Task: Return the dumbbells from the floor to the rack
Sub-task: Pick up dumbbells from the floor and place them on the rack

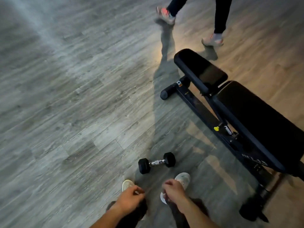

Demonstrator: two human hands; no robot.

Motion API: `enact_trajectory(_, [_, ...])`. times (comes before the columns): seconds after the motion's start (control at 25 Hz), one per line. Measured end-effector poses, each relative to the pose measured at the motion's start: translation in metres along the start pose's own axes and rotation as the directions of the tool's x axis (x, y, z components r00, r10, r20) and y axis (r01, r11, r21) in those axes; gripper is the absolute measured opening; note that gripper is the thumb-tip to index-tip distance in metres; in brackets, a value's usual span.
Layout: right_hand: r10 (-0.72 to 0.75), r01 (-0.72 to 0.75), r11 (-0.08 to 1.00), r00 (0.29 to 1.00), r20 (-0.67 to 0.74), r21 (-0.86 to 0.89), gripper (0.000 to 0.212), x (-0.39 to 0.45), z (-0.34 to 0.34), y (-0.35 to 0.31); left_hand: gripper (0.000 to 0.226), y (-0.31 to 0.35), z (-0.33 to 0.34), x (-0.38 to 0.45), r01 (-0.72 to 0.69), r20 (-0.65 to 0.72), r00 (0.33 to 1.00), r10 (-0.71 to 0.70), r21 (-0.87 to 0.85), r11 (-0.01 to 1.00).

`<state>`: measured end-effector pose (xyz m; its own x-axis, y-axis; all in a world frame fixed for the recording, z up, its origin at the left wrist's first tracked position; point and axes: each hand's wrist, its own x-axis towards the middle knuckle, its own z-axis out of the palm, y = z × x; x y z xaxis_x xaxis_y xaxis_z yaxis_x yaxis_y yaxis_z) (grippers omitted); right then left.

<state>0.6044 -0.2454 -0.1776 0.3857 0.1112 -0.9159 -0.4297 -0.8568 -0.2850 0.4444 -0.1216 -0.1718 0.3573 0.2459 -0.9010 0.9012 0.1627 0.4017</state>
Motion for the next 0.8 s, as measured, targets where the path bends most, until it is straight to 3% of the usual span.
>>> enact_trajectory(0.08, [0.092,-0.098,0.978,0.995,0.042,0.181,0.008,0.053,0.016,-0.008,0.012,-0.003,0.008,0.059,0.027,-0.004,1.0,-0.027,-0.048,0.999])
enact_trajectory(0.16, [0.123,-0.131,0.97,0.991,0.048,0.206,0.008,0.118,0.034,-0.007,0.01,-0.011,0.021,0.131,0.057,-0.016,0.998,-0.06,-0.124,0.991])
enact_trajectory(0.2, [0.093,-0.095,0.989,0.995,0.026,0.11,0.009,0.154,0.043,-0.005,0.007,-0.015,0.029,0.166,0.081,-0.026,0.996,-0.087,-0.172,0.982])
enact_trajectory(0.24, [0.02,-0.021,0.995,1.0,-0.01,-0.099,0.013,0.201,0.053,0.004,0.005,-0.023,0.038,0.206,0.121,-0.041,0.99,-0.135,-0.237,0.964])
enact_trajectory(0.28, [-0.067,0.061,0.938,0.998,-0.006,-0.34,0.019,0.245,0.062,0.013,0.005,-0.033,0.048,0.247,0.17,-0.057,0.979,-0.197,-0.314,0.934])
enact_trajectory(0.36, [-0.243,0.238,0.687,0.966,0.091,-0.686,0.033,0.332,0.081,0.024,0.023,-0.053,0.064,0.328,0.284,-0.043,0.934,-0.355,-0.514,0.81])
enact_trajectory(0.44, [-0.313,0.309,0.412,0.931,0.186,-0.857,0.048,0.405,0.097,0.039,0.048,-0.073,0.079,0.395,0.395,0.059,0.873,-0.483,-0.667,0.632])
enact_trajectory(0.52, [-0.279,0.335,0.209,0.921,0.273,-0.919,0.056,0.457,0.107,0.052,0.065,-0.087,0.089,0.438,0.427,0.122,0.842,-0.525,-0.746,0.512])
enact_trajectory(0.6, [-0.219,0.35,0.119,0.922,0.319,-0.929,0.044,0.499,0.118,0.061,0.069,-0.1,0.097,0.474,0.425,0.155,0.837,-0.525,-0.789,0.443])
enact_trajectory(0.68, [-0.19,0.345,0.109,0.928,0.321,-0.932,0.034,0.52,0.124,0.059,0.068,-0.107,0.102,0.495,0.404,0.158,0.839,-0.521,-0.822,0.402])
enact_trajectory(0.8, [-0.139,0.325,0.141,0.942,0.306,-0.935,0.043,0.499,0.115,0.045,0.063,-0.092,0.096,0.487,0.398,0.137,0.832,-0.537,-0.822,0.408])
